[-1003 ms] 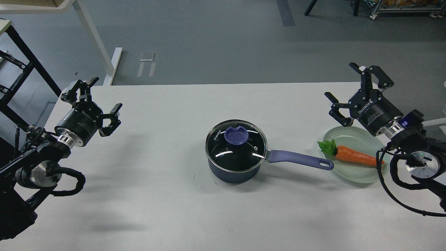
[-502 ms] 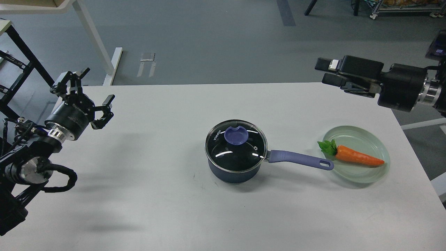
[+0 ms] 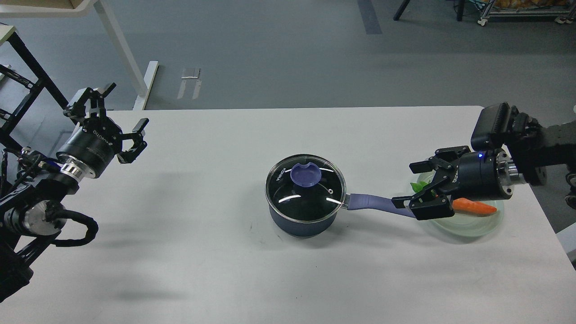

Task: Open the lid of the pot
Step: 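Reach the right gripper to the purple saucepan handle and grasp it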

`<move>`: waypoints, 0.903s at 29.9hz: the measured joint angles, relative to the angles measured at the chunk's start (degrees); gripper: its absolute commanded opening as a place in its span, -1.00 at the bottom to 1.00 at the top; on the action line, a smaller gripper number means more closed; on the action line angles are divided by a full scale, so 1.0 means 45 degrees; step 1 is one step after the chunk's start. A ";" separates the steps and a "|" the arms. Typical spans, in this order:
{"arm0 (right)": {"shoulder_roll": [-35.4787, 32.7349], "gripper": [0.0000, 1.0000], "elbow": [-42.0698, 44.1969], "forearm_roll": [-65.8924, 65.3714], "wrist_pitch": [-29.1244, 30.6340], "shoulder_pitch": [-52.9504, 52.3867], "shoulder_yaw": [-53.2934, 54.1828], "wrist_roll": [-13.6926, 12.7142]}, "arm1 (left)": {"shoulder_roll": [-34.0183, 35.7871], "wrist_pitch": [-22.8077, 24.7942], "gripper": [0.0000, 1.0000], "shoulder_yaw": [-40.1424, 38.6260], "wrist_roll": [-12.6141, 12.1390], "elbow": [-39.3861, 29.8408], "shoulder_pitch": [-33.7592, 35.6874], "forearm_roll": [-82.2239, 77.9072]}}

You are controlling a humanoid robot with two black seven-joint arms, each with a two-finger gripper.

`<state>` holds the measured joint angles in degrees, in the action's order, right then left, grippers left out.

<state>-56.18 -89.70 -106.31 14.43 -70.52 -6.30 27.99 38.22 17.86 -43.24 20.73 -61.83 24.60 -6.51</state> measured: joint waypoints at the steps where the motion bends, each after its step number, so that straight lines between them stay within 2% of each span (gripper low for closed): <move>1: 0.0138 0.99 0.0013 -0.0132 -0.0011 -0.0024 -0.0056 0.0001 | 0.0000 -0.0001 0.98 0.0000 0.0000 -0.0014 -0.0004 0.0000; 16: 0.2515 0.96 0.1889 -0.0901 -0.0025 -0.0219 -0.1390 0.0000 | 0.0000 -0.0057 0.98 -0.0025 0.0003 -0.0323 -0.0013 0.0000; 22: 0.2675 0.83 0.2006 -0.0946 -0.0025 -0.0227 -0.1873 0.0000 | 0.0000 -0.0072 0.98 -0.0025 0.0003 -0.0470 -0.0013 0.0000; 24: 0.2684 0.68 0.2078 -0.1037 -0.0025 -0.0227 -0.1987 0.0000 | 0.0001 -0.0079 0.98 -0.0025 0.0003 -0.0477 -0.0012 0.0000; 27: 0.2697 0.57 0.2190 -0.1158 -0.0025 -0.0226 -0.2067 0.0000 | 0.0007 -0.0081 0.98 -0.0025 0.0003 -0.0477 -0.0012 0.0000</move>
<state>-44.05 -79.85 -111.53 14.32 -71.54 -15.60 27.99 38.25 17.49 -43.35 20.74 -63.98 24.54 -6.51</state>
